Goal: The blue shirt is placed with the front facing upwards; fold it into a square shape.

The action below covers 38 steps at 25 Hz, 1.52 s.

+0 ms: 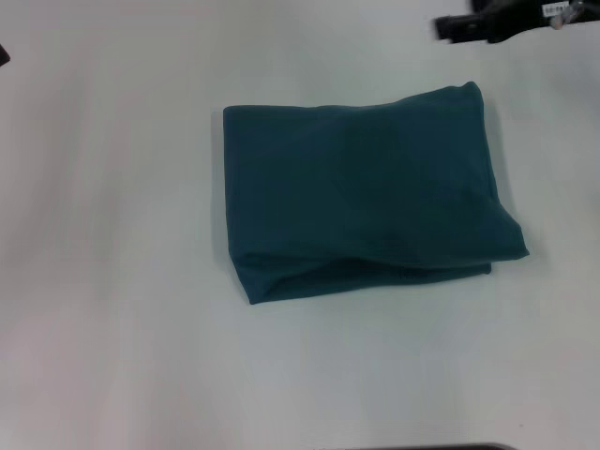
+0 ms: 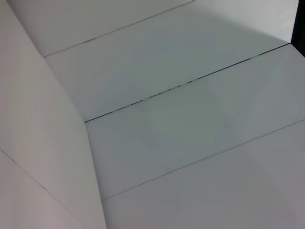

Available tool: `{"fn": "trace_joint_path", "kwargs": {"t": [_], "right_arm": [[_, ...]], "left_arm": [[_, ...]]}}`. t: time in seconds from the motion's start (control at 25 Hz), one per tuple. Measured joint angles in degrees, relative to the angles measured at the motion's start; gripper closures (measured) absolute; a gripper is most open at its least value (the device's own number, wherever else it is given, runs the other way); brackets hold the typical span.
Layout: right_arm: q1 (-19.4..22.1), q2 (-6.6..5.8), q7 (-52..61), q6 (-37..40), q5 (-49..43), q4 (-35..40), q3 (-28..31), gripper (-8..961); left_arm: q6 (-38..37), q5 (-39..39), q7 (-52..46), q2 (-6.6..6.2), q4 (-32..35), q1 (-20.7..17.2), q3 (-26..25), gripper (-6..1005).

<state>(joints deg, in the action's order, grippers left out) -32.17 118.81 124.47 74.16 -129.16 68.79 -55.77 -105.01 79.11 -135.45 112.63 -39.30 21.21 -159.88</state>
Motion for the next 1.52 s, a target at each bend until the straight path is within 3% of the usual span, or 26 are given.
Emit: {"fn": "trace_joint_path", "kwargs": {"t": [0.12,0.28,0.4,0.6,0.76,0.92,1.08,1.32,1.52], "right_arm": [[1.0,-0.38,-2.0,12.0,11.1,-4.1,4.6,304],[0.6,-1.15,-1.5,23.2,15.6,-16.3,10.1,323],[1.4,-1.62,-9.2,28.8,16.9,-27.0,12.2,333],[4.5,-1.46,-20.2,33.8,17.2,-30.4,14.3,337],[7.3,-1.94,-24.1,33.1,16.8,-30.8,15.6,340],[7.7,-3.59,-17.8,28.3,16.1,-31.2,15.8,343],[7.2,-4.08,-13.4,24.6,15.6,-30.9,15.7,346],[2.7,-5.74,-4.1,22.5,11.0,-30.0,15.2,351],[-1.9,-6.04,-4.9,23.8,6.6,-24.8,14.7,355]], "left_arm": [[0.0,0.0,-0.2,-0.35,0.0,0.0,0.0,37],[0.1,-0.2,-0.6,-1.53,0.2,-0.3,0.1,37],[0.0,-1.6,-0.5,-2.37,0.2,-0.7,1.1,37],[-1.4,-3.5,1.8,-2.90,0.3,-1.4,1.3,37],[-1.8,-3.5,2.3,-2.83,0.3,-2.3,1.3,37],[-2.5,-3.5,2.4,-2.63,0.3,-2.6,1.3,37],[-3.1,-3.5,2.5,-2.37,0.3,-2.9,1.3,37],[-5.4,-3.5,-1.4,-2.71,-0.8,-2.8,1.1,37],[-6.3,-3.5,-2.3,-3.20,-1.1,-2.5,0.9,37]]}}
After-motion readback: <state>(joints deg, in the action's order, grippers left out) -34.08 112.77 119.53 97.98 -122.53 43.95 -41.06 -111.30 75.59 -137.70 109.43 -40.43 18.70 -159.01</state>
